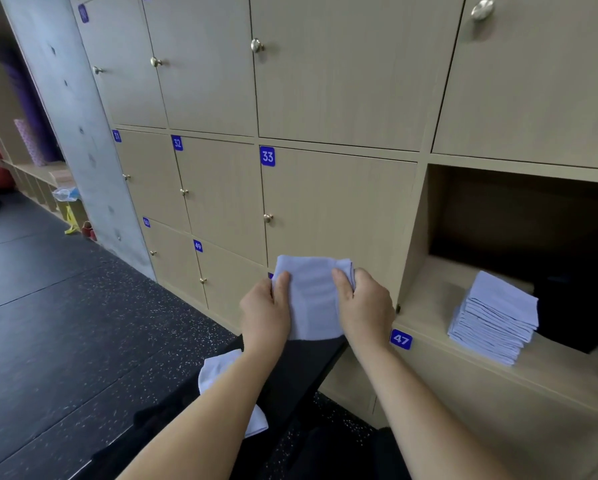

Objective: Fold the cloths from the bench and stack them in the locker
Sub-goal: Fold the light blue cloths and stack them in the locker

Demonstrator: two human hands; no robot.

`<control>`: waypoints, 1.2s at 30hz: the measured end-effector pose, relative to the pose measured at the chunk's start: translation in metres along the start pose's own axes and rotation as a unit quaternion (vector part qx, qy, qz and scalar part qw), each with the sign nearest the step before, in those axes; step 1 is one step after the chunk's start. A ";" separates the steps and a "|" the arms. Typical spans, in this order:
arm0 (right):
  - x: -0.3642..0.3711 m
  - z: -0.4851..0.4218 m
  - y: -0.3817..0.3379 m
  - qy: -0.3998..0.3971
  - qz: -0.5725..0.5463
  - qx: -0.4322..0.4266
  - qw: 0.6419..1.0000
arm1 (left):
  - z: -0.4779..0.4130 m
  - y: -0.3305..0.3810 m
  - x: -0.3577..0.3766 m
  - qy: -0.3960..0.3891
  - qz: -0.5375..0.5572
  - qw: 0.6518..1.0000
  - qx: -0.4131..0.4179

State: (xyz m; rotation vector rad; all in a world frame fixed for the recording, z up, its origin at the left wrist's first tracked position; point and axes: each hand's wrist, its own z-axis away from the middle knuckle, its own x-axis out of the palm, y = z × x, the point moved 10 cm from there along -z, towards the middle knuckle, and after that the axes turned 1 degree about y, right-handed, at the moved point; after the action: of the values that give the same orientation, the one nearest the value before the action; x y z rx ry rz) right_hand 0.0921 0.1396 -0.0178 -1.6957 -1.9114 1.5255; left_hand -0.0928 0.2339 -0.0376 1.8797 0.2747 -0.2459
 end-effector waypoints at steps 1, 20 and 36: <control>-0.006 0.000 0.002 0.006 0.026 -0.004 1.000 | 0.002 0.001 0.005 -0.004 -0.022 1.000 -0.005; -0.149 -0.005 0.216 -0.030 -0.185 0.215 0.959 | 0.106 0.027 0.245 -0.365 0.115 0.919 -0.101; -0.221 -0.120 0.325 0.100 -0.043 0.252 0.962 | 0.074 0.101 0.415 -0.447 0.092 0.888 -0.051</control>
State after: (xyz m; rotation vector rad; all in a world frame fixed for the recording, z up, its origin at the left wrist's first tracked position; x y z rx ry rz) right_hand 0.4590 -0.0262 -0.1005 -1.4505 -1.3300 1.5648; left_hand 0.3305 0.1601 -0.0968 1.4926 -0.5100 -0.9072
